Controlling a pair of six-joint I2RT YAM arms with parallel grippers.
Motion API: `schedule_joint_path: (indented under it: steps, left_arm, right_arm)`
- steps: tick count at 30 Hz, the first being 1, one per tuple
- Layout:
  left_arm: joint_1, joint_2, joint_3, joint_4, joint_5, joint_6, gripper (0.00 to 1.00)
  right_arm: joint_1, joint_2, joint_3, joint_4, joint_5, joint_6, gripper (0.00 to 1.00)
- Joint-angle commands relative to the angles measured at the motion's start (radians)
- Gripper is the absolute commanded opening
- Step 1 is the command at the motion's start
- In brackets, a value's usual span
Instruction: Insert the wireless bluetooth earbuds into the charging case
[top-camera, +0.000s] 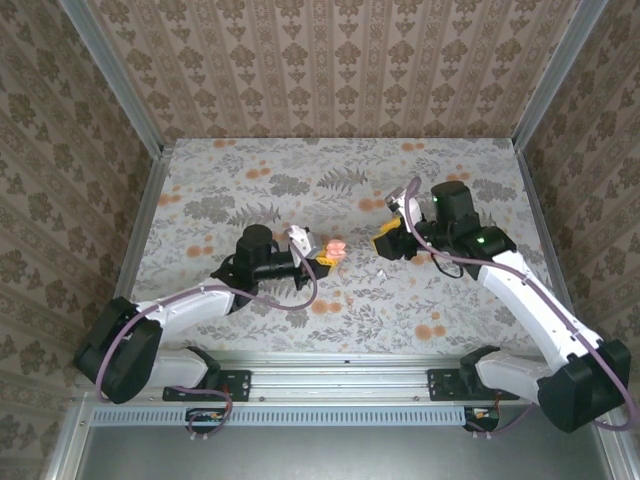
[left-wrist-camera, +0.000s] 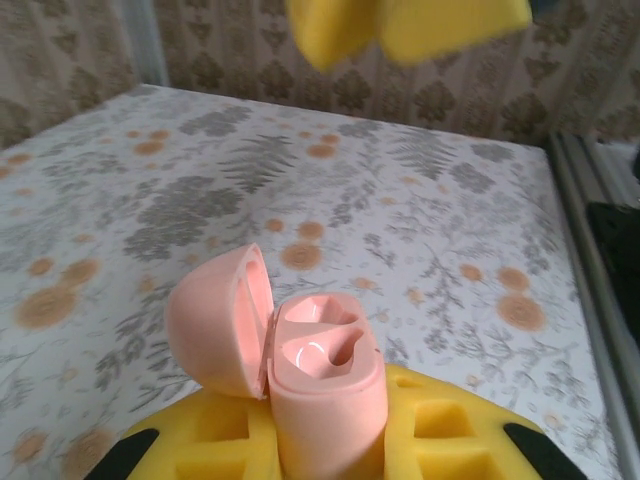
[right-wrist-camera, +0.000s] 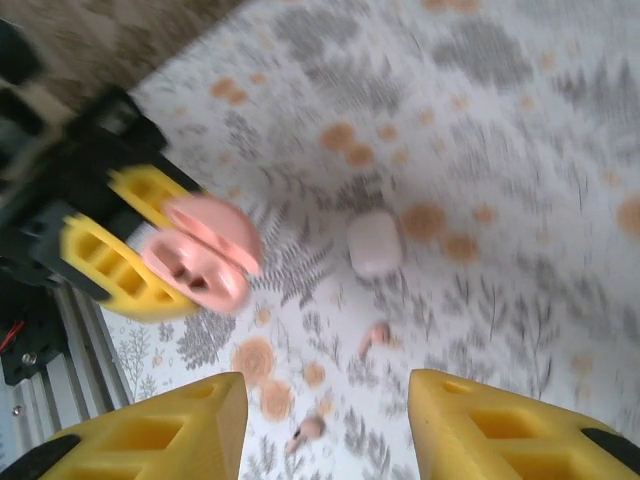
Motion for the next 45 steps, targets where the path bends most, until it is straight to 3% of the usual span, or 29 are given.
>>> schedule_joint_path:
  steps: [1,5,13,25,32,45]
  left_arm:
    - [0.03,-0.043,-0.05,0.162,-0.074,-0.084,0.16]
    - [0.068,-0.065,-0.119,0.217,-0.126,-0.087,0.15]
    - [0.186,-0.135,-0.271,0.345,-0.2,-0.146,0.14]
    - [0.261,-0.389,-0.347,0.117,-0.271,-0.098,0.14]
    - [0.272,-0.471,-0.364,0.052,-0.299,-0.078,0.14]
    - [0.271,-0.461,-0.354,0.048,-0.28,-0.071,0.14]
  right_arm:
    - [0.034,0.064,0.054,-0.163,0.172,0.197,0.46]
    - [0.095,0.182,0.135,-0.25,0.294,0.334,0.46]
    - [0.233,0.492,0.36,-0.39,0.401,0.47,0.46]
    - [0.31,0.846,0.638,-0.512,0.437,0.539,0.43]
    - [0.328,0.969,0.747,-0.592,0.466,0.544,0.43]
    - [0.328,1.059,0.782,-0.616,0.44,0.552,0.4]
